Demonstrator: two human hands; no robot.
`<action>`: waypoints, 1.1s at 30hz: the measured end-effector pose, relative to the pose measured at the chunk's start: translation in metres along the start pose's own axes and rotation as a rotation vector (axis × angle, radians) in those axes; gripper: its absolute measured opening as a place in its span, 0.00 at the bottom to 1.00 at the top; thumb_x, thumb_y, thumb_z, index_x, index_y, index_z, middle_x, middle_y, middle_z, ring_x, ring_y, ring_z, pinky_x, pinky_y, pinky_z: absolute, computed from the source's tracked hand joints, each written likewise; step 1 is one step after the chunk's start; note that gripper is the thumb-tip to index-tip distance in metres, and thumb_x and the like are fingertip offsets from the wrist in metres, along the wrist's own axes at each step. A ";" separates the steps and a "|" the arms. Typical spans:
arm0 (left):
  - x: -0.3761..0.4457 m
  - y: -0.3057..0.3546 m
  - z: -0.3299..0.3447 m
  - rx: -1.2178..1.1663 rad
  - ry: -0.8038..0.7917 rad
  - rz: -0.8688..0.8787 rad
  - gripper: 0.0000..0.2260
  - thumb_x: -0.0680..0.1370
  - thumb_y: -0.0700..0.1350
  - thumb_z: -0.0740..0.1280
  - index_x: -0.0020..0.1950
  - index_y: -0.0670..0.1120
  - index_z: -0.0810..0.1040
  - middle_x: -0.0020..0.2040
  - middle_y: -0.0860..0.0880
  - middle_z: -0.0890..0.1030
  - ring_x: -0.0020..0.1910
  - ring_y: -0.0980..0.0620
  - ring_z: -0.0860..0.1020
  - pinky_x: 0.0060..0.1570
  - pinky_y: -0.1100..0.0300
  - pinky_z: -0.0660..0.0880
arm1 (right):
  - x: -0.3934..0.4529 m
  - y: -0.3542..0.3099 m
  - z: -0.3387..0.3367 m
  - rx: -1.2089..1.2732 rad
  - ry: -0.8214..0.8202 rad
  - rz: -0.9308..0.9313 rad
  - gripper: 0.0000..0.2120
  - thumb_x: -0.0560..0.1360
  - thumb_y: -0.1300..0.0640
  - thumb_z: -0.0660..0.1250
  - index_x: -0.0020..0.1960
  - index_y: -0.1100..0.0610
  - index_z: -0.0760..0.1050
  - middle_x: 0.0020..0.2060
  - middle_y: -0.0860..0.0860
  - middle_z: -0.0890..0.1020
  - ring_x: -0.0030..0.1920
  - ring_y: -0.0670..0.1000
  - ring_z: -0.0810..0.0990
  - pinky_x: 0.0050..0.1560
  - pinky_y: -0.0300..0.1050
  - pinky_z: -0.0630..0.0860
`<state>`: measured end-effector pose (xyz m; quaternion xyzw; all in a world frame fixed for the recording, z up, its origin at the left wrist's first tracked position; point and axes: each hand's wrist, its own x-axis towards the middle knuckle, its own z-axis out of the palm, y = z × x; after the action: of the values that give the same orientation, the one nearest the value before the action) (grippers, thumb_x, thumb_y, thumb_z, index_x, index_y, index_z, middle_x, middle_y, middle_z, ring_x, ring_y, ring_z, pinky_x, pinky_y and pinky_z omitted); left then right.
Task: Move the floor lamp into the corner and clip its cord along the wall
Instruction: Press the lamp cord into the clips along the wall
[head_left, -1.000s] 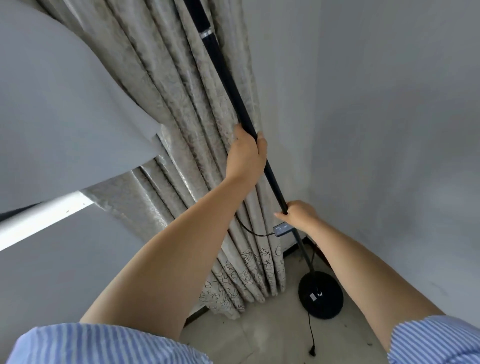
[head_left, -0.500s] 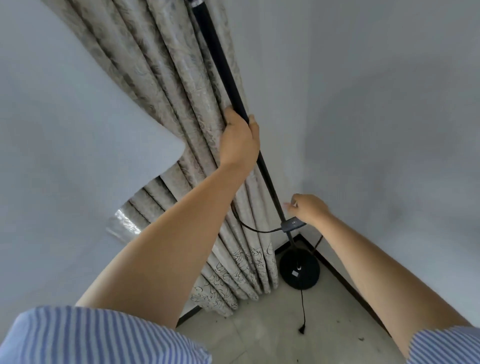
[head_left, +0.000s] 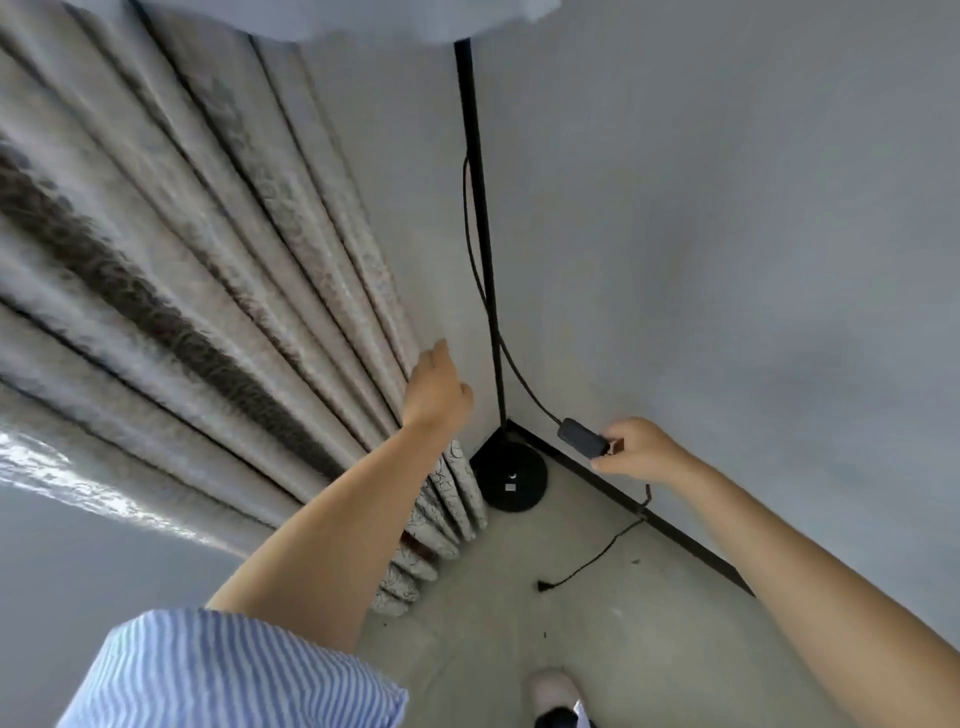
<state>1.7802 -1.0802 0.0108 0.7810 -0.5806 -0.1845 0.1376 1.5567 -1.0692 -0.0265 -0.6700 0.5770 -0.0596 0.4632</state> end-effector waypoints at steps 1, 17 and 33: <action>-0.012 -0.006 0.005 0.041 -0.043 0.018 0.27 0.77 0.37 0.58 0.73 0.42 0.50 0.71 0.38 0.62 0.67 0.40 0.66 0.61 0.46 0.70 | -0.013 0.000 0.008 0.046 0.031 -0.002 0.10 0.70 0.62 0.67 0.41 0.71 0.75 0.32 0.57 0.74 0.37 0.52 0.71 0.33 0.42 0.61; -0.188 -0.085 -0.042 0.007 -0.149 0.360 0.22 0.78 0.38 0.58 0.71 0.46 0.57 0.67 0.40 0.68 0.62 0.41 0.70 0.52 0.52 0.72 | -0.168 -0.104 0.116 0.164 0.443 -0.063 0.11 0.76 0.62 0.58 0.35 0.57 0.69 0.26 0.49 0.68 0.30 0.50 0.66 0.33 0.42 0.62; -0.239 -0.014 -0.054 0.097 0.129 0.849 0.16 0.78 0.44 0.61 0.66 0.48 0.68 0.71 0.45 0.66 0.67 0.41 0.65 0.59 0.45 0.68 | -0.285 -0.106 0.099 0.345 0.216 0.045 0.10 0.72 0.65 0.59 0.34 0.57 0.73 0.18 0.47 0.80 0.22 0.45 0.79 0.34 0.39 0.77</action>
<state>1.7544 -0.8472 0.0838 0.4882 -0.8486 -0.0348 0.2006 1.6004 -0.7883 0.1200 -0.5574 0.6196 -0.2187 0.5076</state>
